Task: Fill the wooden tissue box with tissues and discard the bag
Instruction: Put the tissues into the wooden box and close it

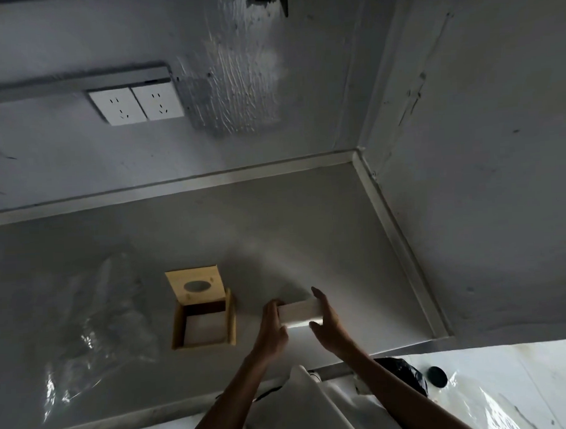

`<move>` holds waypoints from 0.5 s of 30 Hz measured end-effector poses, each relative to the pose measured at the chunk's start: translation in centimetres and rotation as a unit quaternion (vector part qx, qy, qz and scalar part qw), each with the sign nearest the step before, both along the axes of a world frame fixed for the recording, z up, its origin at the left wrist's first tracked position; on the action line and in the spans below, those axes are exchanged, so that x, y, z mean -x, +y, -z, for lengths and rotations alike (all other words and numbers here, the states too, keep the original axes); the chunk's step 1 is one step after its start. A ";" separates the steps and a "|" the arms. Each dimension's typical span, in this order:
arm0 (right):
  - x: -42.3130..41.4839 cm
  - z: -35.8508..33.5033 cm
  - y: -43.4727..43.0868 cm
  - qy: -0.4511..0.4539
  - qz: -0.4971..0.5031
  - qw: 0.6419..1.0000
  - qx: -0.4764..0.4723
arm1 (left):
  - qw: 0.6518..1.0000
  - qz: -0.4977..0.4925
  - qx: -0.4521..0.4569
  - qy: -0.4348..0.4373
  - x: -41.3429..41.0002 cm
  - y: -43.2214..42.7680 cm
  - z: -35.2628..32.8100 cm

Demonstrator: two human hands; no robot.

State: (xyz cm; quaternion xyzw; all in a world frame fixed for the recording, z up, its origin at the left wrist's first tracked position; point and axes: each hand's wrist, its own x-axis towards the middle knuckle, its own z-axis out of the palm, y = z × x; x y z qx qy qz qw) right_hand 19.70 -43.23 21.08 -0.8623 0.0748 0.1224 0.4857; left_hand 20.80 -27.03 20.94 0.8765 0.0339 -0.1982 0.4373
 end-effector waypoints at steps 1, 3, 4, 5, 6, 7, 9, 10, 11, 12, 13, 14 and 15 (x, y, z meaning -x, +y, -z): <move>0.0 0.1 0.1 0.013 -0.011 1.000 -0.012 | 1.000 0.002 0.005 0.010 -0.1 -0.2 -0.1; 0.0 0.1 0.4 0.037 -0.014 0.999 -0.036 | 0.999 0.002 0.016 0.028 -0.1 -0.9 -0.2; -0.1 0.1 0.5 0.043 -0.004 0.998 -0.045 | 0.999 -0.004 0.023 0.029 -0.1 -1.2 -0.2; -0.1 0.1 0.5 0.045 0.007 0.998 -0.050 | 0.999 -0.008 0.026 0.026 -0.1 -1.3 -0.2; -0.2 0.1 0.5 0.043 0.016 0.997 -0.054 | 0.999 -0.011 0.027 0.020 -0.1 -1.4 -0.3; -0.2 -0.1 0.4 0.036 0.023 0.998 -0.055 | 0.999 -0.012 0.026 0.015 -0.2 -1.5 -0.3; -0.3 0.2 0.2 0.012 0.033 0.998 -0.057 | 0.999 -0.008 0.033 0.014 -0.4 -1.5 -0.1; -0.3 0.4 0.2 -0.002 0.041 0.997 -0.058 | 0.999 -0.006 0.031 0.008 -0.4 -1.5 0.0; -0.3 0.5 0.1 -0.013 0.052 0.997 -0.054 | 1.000 -0.010 0.025 -0.002 -0.4 -1.5 -0.1; -0.4 0.6 0.0 -0.013 0.067 0.996 -0.052 | 1.000 -0.021 0.017 -0.012 -0.4 -1.5 0.0; -0.5 0.9 0.0 -0.004 0.086 0.995 -0.048 | 0.999 -0.036 0.016 -0.017 -0.3 -1.5 0.2; -0.4 1.0 -0.1 0.007 0.103 0.994 -0.045 | 0.998 -0.050 0.020 -0.024 -0.2 -1.5 0.5; -0.5 0.8 -0.2 0.005 0.110 0.993 -0.044 | 0.998 -0.058 0.025 -0.031 -0.2 -1.5 0.5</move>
